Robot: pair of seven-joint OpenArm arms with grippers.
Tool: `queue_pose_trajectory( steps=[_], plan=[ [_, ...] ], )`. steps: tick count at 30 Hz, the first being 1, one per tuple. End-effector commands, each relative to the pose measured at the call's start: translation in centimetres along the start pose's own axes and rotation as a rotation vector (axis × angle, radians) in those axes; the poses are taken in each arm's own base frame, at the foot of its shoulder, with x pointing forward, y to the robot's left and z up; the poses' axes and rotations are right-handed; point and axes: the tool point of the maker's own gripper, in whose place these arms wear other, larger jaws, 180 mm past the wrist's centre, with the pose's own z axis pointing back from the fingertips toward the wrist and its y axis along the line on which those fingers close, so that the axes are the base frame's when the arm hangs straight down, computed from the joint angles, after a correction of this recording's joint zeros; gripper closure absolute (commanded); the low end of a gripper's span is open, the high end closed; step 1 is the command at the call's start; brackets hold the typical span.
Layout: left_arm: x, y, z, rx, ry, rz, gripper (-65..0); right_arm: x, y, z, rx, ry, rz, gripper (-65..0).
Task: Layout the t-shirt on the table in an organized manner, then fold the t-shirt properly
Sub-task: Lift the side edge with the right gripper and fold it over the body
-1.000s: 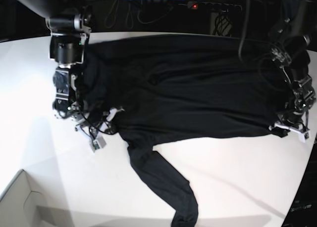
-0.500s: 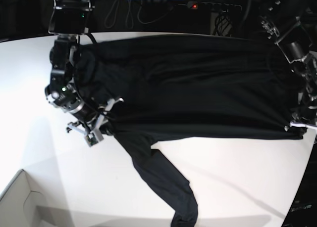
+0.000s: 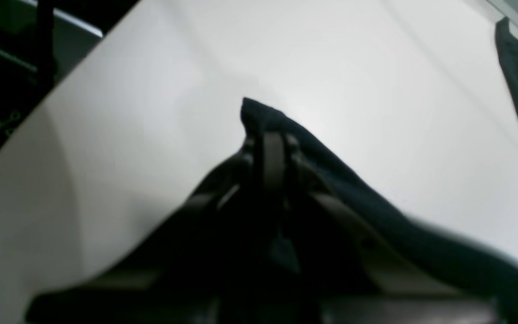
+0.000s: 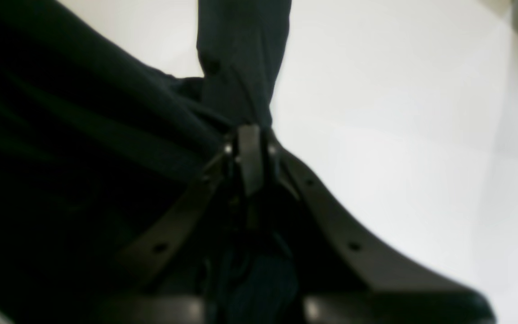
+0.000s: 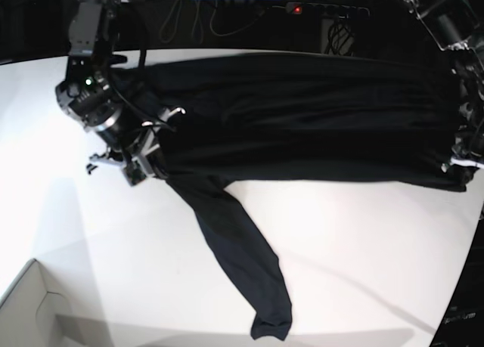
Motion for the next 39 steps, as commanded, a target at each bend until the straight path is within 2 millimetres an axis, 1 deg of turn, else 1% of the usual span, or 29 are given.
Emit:
queue_pose_trajectory(
  steps=[1, 6, 8, 9, 11, 13, 18, 22, 25, 31, 32, 35, 39],
  plan=[
    [2.3, -0.1, 0.6, -0.017, -0.067, -0.015, 0.0, 1.4, 0.0, 0.6, -0.003, -0.057, 0.003, 0.0],
    [0.1, 0.6, 2.1, -0.023, -0.029, 0.007, 0.0, -0.7, 1.7, 2.2, 0.018, -0.014, -0.009, 0.0],
    [-0.5, 0.7, 2.4, -0.030, -0.022, 0.027, 0.0, -1.2, 2.2, 2.6, 0.025, -0.001, -0.015, 0.0],
    [-0.6, 1.1, 2.8, -0.026, -0.023, 0.039, 0.0, -1.5, 2.4, 2.8, 0.028, 0.006, -0.017, 0.0],
    [-0.4, 2.2, 3.6, -0.013, -0.041, 0.083, 0.0, -1.9, 2.7, 3.1, 0.032, 0.016, -0.019, 0.0],
    [-0.2, 2.6, 4.3, -0.008, -0.035, 0.093, 0.0, -2.7, 3.1, 3.5, 0.038, 0.037, -0.027, 0.0],
    [1.6, 3.5, 6.3, 0.018, -0.016, 0.077, 0.0, -4.1, 3.7, 4.1, 0.048, 0.071, -0.038, 0.0],
    [1.7, 4.2, 7.1, 0.042, 0.008, 0.074, 0.0, -4.7, 4.2, 4.5, 0.055, 0.088, -0.045, 0.0],
    [1.5, 4.4, 7.2, 0.046, 0.017, 0.075, 0.0, -5.8, 4.9, 5.1, 0.069, 0.116, -0.056, 0.0],
    [-0.3, 5.3, 8.0, 0.069, 0.062, 0.068, 0.0, -6.4, 6.6, 6.2, 0.101, 0.081, -0.087, 0.0],
    [-0.8, 5.5, 8.0, 0.073, 0.075, 0.075, 0.0, -6.5, 6.8, 6.3, 0.104, 0.078, -0.093, 0.0],
    [-3.2, 6.7, 7.8, 0.094, 0.126, 0.132, 0.0, -7.0, 7.3, 6.7, 0.112, 0.088, -0.104, 0.0],
    [-5.5, 7.8, 7.7, 0.116, 0.175, 0.189, 0.0, -7.7, 7.3, 6.7, 0.114, 0.104, -0.112, 0.0]
  ],
)
